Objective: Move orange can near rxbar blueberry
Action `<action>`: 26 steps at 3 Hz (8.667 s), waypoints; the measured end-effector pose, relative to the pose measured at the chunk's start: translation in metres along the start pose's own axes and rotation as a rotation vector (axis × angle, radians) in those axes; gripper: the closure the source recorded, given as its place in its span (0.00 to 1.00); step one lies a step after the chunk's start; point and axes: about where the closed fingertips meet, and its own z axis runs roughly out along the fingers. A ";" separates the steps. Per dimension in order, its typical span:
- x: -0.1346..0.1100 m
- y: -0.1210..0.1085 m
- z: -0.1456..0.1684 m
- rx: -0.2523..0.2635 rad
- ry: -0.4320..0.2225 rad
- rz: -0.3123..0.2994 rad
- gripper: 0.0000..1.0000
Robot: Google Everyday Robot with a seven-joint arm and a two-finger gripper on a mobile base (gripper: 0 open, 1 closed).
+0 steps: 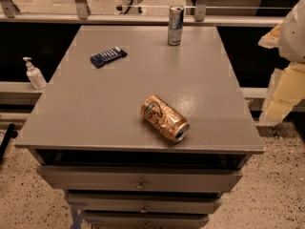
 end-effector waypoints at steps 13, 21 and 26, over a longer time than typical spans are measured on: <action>-0.182 0.020 0.154 0.036 -0.253 0.091 1.00; -0.291 -0.170 0.248 0.079 -0.243 -0.085 0.82; -0.278 -0.159 0.224 0.029 -0.387 -0.039 0.00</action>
Offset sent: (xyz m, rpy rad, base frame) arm 0.0101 0.0102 -0.0239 0.0353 -0.0073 -0.0396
